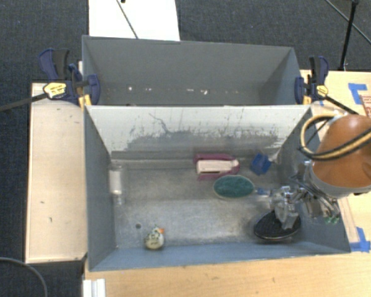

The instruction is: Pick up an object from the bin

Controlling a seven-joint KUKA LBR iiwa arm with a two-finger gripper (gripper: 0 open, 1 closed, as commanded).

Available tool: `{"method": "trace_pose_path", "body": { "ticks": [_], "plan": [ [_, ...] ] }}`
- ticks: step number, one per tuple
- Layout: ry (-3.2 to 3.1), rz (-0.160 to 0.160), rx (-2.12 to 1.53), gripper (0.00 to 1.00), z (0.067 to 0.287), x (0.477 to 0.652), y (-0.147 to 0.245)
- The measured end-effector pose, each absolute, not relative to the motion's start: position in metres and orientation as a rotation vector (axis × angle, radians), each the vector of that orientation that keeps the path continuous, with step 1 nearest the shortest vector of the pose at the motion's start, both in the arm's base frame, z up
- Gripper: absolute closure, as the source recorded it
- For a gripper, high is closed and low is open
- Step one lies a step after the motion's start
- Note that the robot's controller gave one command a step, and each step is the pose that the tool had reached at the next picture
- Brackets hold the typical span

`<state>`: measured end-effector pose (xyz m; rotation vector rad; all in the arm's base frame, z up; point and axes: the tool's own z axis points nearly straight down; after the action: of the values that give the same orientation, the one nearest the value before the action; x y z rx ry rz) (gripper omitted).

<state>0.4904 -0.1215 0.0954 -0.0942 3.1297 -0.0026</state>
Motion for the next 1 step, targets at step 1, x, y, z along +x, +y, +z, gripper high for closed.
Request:
{"method": "trace_pose_path", "body": {
  "ticks": [1],
  "plan": [
    [3.13, -0.002, -0.099, 0.0, 0.095, 0.4903, -0.1212]
  ]
}}
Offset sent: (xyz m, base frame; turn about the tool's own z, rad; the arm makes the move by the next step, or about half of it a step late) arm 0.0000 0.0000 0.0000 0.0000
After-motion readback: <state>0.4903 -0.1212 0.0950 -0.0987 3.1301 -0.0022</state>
